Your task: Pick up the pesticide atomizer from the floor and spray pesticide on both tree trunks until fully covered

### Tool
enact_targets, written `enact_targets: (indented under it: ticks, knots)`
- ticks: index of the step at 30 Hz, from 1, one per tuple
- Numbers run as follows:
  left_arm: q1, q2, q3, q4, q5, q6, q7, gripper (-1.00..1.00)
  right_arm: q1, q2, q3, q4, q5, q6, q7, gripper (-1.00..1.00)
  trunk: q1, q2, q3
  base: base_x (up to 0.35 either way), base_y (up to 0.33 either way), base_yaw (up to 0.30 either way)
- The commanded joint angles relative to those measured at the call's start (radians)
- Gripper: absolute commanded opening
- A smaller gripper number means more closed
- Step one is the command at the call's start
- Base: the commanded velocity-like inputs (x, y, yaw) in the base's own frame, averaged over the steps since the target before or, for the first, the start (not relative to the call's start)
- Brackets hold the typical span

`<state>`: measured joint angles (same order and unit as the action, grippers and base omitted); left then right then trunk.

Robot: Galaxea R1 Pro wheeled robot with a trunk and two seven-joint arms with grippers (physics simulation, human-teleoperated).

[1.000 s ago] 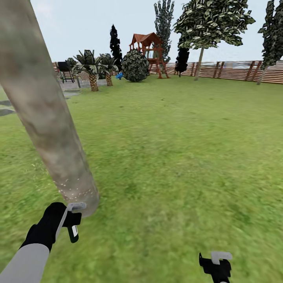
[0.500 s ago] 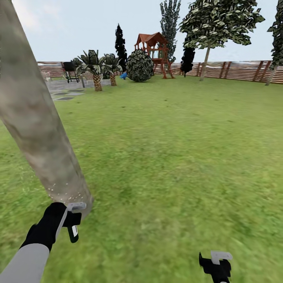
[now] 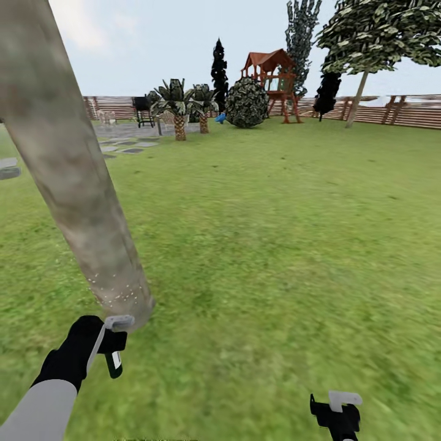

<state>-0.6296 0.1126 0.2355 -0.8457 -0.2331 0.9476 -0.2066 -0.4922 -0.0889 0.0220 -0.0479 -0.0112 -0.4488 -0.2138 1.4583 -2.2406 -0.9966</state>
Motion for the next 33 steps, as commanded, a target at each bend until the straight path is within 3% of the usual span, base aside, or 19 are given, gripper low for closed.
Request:
enact_targets:
  ticks: [1,15,25,33]
  knots:
    - [-0.001,-0.001,0.002,-0.001,-0.011,0.004,-0.010,-1.00,0.000,0.000,0.003,0.000,-0.001,-0.002,-0.003,1.00,0.000,0.000,-0.001,0.000,-0.273,0.277]
    - [-0.001,-0.001,0.002,-0.001,-0.012,0.004,-0.010,-1.00,0.000,0.000,0.003,0.000,-0.001,-0.002,-0.003,1.00,0.000,0.000,-0.001,0.018,-0.273,0.270]
    - [-0.001,-0.001,0.003,-0.001,-0.012,0.004,-0.011,-1.00,0.000,0.000,0.003,0.000,-0.001,-0.002,-0.003,1.00,0.000,0.000,-0.001,0.133,-0.266,0.028]
    - [-0.013,-0.002,0.001,0.001,-0.010,0.005,-0.013,-1.00,0.000,-0.001,0.003,-0.001,-0.001,-0.002,-0.003,1.00,0.000,0.000,-0.001,0.043,-0.041,0.215]
